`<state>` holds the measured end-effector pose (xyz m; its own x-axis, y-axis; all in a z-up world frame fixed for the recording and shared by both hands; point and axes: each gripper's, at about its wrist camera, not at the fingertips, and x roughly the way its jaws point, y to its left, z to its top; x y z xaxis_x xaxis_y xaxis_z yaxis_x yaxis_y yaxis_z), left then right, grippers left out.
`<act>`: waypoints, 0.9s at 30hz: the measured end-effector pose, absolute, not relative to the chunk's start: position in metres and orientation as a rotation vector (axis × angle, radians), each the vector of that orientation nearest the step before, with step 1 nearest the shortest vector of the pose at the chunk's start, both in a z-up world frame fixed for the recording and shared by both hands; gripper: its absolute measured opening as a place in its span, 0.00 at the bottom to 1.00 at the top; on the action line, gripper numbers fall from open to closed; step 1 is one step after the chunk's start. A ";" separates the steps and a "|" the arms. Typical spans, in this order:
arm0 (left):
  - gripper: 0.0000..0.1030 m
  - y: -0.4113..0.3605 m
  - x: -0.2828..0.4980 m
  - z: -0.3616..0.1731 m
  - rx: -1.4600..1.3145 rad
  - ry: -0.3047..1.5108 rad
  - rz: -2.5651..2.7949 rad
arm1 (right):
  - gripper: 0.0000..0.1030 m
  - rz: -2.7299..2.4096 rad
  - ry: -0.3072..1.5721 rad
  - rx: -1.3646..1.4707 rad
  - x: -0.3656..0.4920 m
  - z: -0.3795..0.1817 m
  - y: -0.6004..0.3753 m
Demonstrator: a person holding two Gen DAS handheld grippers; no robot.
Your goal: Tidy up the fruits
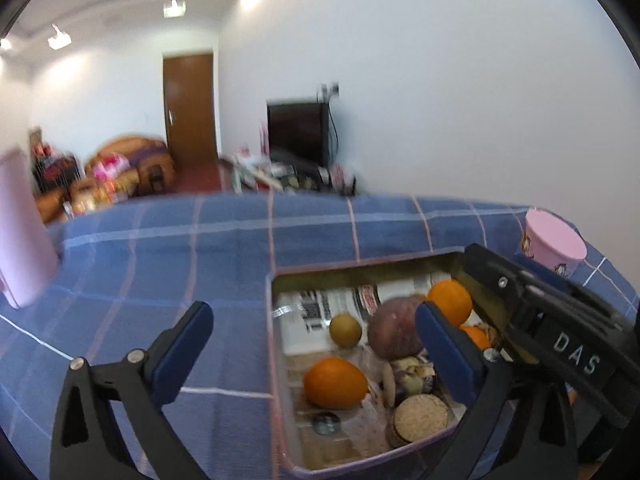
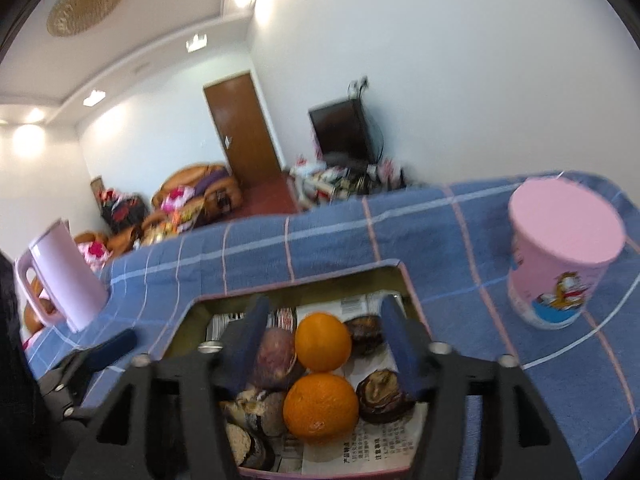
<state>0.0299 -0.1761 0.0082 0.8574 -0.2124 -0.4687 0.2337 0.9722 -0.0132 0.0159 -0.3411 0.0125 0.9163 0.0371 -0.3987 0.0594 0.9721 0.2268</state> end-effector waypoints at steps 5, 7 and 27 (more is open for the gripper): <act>1.00 -0.173 0.015 0.011 0.083 0.431 -0.201 | 0.70 -0.077 0.300 0.145 -0.003 0.025 -0.326; 1.00 -0.170 0.010 0.012 0.078 0.420 -0.197 | 0.70 -0.107 0.266 0.106 -0.010 0.028 -0.318; 1.00 -0.138 -0.025 0.018 0.028 0.331 -0.142 | 0.70 -0.214 0.112 0.074 -0.080 0.038 -0.306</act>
<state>-0.0255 -0.1382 0.0180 0.9358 -0.1340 -0.3259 0.1432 0.9897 0.0041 -0.0801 -0.3061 0.0377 0.9710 -0.2074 -0.1191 0.2157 0.9745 0.0612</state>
